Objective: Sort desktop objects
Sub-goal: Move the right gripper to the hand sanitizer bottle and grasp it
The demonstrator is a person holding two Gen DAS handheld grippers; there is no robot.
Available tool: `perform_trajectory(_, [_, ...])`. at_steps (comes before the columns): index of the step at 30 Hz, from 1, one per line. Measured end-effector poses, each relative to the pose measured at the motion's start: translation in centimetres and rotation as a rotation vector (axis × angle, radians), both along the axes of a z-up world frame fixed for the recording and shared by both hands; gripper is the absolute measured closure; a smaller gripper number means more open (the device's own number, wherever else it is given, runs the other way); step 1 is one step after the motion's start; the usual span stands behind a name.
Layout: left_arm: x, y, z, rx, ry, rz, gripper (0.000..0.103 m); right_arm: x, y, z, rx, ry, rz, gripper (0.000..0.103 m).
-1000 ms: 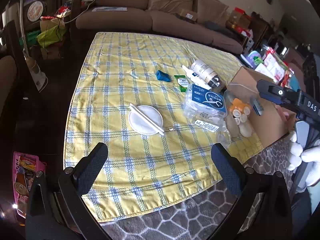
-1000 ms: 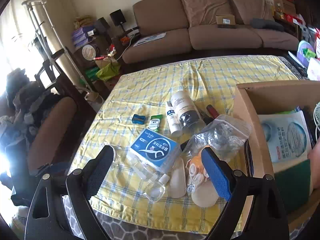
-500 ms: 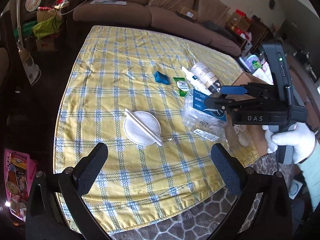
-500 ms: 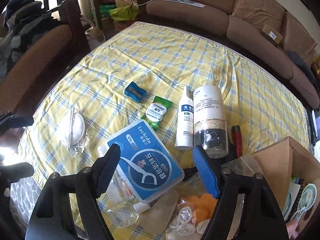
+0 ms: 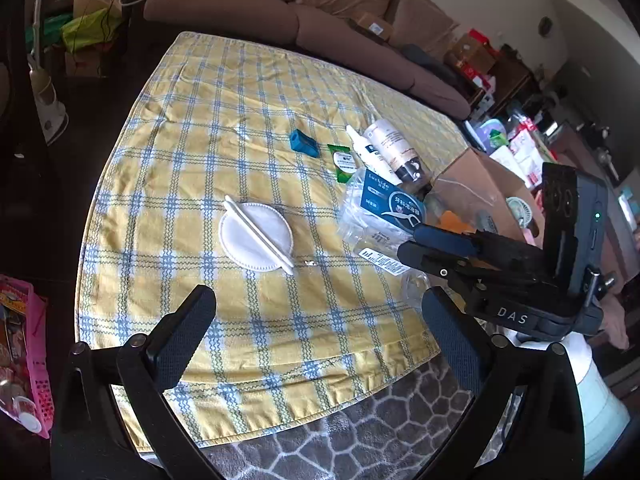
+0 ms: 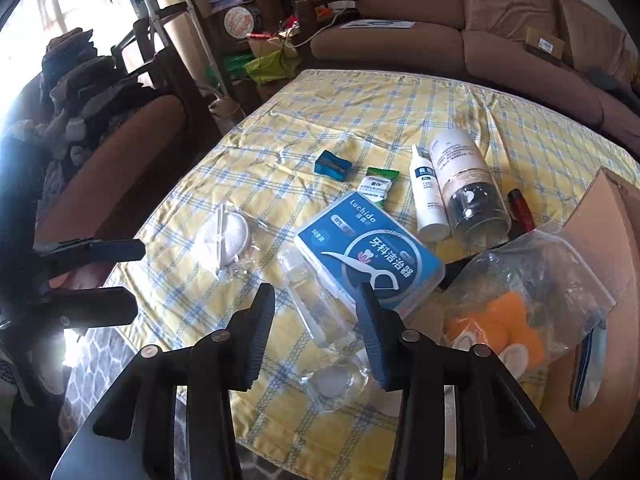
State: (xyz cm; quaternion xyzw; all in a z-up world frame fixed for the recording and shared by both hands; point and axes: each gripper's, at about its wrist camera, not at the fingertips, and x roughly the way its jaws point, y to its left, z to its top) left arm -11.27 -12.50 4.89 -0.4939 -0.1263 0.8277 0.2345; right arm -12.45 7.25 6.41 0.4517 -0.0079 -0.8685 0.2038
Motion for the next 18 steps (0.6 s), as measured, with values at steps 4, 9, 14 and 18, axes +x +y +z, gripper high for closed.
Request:
perform_trajectory(4, [-0.3, -1.1, -0.2, 0.004, -0.014, 0.037, 0.0, 1.1, -1.8, -1.0, 0.016, -0.039, 0.042, 0.063])
perform_trajectory(9, [-0.4, -1.8, -0.1, 0.023, -0.015, 0.053, 0.0, 2.6, -2.6, -1.1, -0.125, -0.099, 0.084, 0.063])
perform_trajectory(14, [-0.3, -1.7, -0.5, 0.025, -0.036, 0.053, 0.0, 4.4, -1.5, 0.8, -0.057, -0.03, 0.005, 0.063])
perform_trajectory(18, [-0.4, -1.5, -0.5, 0.028, -0.042, 0.068, 0.0, 3.8, -0.8, 0.9, 0.011, -0.009, -0.027, 0.061])
